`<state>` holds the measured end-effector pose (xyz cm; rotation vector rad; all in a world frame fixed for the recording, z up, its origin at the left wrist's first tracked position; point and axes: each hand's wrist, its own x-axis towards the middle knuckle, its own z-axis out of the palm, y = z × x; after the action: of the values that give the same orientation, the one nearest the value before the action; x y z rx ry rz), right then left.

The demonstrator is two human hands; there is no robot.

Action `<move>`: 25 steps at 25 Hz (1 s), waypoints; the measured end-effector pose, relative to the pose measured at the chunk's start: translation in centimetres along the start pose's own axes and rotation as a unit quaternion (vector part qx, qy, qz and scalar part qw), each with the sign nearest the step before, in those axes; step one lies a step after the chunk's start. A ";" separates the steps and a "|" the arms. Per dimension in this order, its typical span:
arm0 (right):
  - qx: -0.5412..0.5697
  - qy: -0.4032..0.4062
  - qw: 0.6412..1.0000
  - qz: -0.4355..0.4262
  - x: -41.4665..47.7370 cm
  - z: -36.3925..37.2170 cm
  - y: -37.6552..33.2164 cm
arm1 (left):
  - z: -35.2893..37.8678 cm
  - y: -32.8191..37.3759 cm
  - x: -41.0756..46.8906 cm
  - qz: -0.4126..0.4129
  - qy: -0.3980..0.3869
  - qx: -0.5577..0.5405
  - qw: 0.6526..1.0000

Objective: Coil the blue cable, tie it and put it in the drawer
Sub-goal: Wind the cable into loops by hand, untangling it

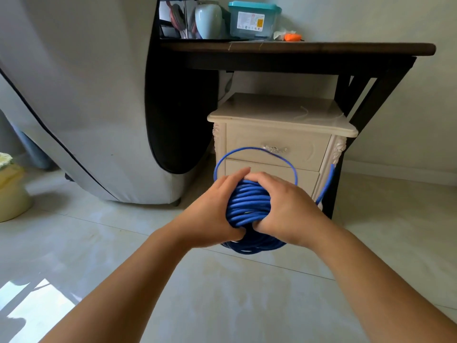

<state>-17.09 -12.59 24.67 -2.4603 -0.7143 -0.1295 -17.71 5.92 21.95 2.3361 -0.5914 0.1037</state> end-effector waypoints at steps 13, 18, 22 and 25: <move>0.357 0.024 0.932 0.059 -0.1 -0.6 1.9 | -0.2 1.0 0.5 -0.106 0.151 -0.262 0.947; 0.520 0.027 0.850 0.082 0.6 -0.6 2.5 | -0.8 -0.1 1.1 -0.143 0.190 -0.449 0.861; 0.612 0.002 0.786 0.089 0.5 1.5 0.9 | 0.0 0.9 1.0 -0.143 0.192 -0.561 0.792; 0.628 0.050 0.771 0.087 0.8 2.5 0.1 | 0.7 0.8 1.1 -0.139 0.188 -0.592 0.771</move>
<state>-16.54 -10.95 22.71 -1.1765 -0.3033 0.2326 -17.19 4.49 22.17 1.0720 -0.0153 0.0334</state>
